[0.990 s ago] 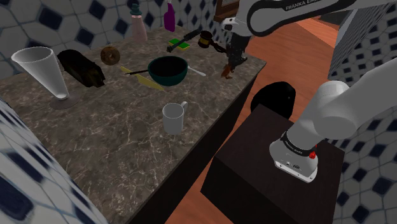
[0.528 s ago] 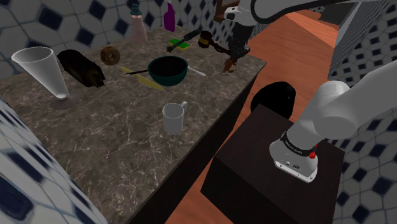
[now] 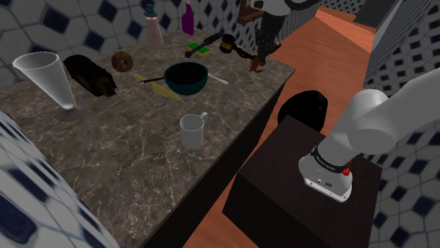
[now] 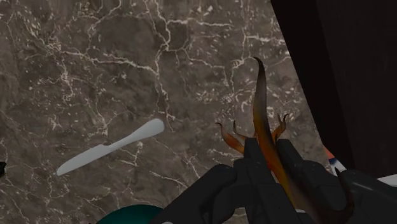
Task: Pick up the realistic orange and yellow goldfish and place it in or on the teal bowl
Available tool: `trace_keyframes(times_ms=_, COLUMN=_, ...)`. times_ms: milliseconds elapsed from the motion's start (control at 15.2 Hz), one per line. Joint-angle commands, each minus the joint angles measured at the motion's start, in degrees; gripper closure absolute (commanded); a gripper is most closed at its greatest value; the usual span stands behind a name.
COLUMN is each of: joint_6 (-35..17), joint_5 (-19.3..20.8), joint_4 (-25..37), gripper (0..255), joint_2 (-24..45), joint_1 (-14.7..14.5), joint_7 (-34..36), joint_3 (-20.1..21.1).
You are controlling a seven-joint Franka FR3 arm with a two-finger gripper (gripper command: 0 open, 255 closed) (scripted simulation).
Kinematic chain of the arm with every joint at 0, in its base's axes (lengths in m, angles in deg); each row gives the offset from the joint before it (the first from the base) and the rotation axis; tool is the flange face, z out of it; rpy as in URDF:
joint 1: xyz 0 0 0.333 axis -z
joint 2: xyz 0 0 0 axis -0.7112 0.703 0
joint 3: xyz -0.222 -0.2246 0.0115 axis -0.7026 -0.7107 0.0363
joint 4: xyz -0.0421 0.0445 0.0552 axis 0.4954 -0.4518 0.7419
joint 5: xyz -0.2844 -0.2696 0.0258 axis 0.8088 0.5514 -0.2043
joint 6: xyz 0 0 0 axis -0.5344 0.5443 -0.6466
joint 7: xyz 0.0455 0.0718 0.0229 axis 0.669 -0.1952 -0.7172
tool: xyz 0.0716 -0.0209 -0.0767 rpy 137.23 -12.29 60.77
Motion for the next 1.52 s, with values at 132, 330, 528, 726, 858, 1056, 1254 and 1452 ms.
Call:
trace_keyframes(times_ms=132, joint_6=0.0, joint_5=-1.6, joint_4=5.1, gripper=255, joint_2=5.4, joint_1=-1.6, joint_7=2.0, joint_3=1.4)
trace_keyframes(times_ms=330, joint_6=-0.1, joint_5=-3.0, joint_4=10.3, gripper=255, joint_2=10.9, joint_1=-3.0, joint_7=3.9, joint_3=2.7)
trace_keyframes(times_ms=528, joint_6=0.2, joint_5=-4.2, joint_4=16.0, gripper=255, joint_2=16.6, joint_1=-4.2, joint_7=5.6, joint_3=3.8)
trace_keyframes(times_ms=726, joint_6=1.0, joint_5=-5.2, joint_4=22.5, gripper=255, joint_2=22.4, joint_1=-5.3, joint_7=7.2, joint_3=4.9)
trace_keyframes(times_ms=858, joint_6=1.8, joint_5=-5.8, joint_4=27.2, gripper=255, joint_2=26.3, joint_1=-5.9, joint_7=8.1, joint_3=5.5)
trace_keyframes(times_ms=1056, joint_6=3.6, joint_5=-6.5, joint_4=34.9, gripper=255, joint_2=32.5, joint_1=-6.7, joint_7=9.6, joint_3=6.4)
trace_keyframes(times_ms=1254, joint_6=6.0, joint_5=-7.1, joint_4=43.8, gripper=255, joint_2=39.1, joint_1=-7.4, joint_7=10.9, joint_3=7.1)
trace_keyframes(times_ms=1452, joint_6=9.8, joint_5=-7.7, joint_4=55.8, gripper=255, joint_2=47.4, joint_1=-8.2, joint_7=12.2, joint_3=7.8)
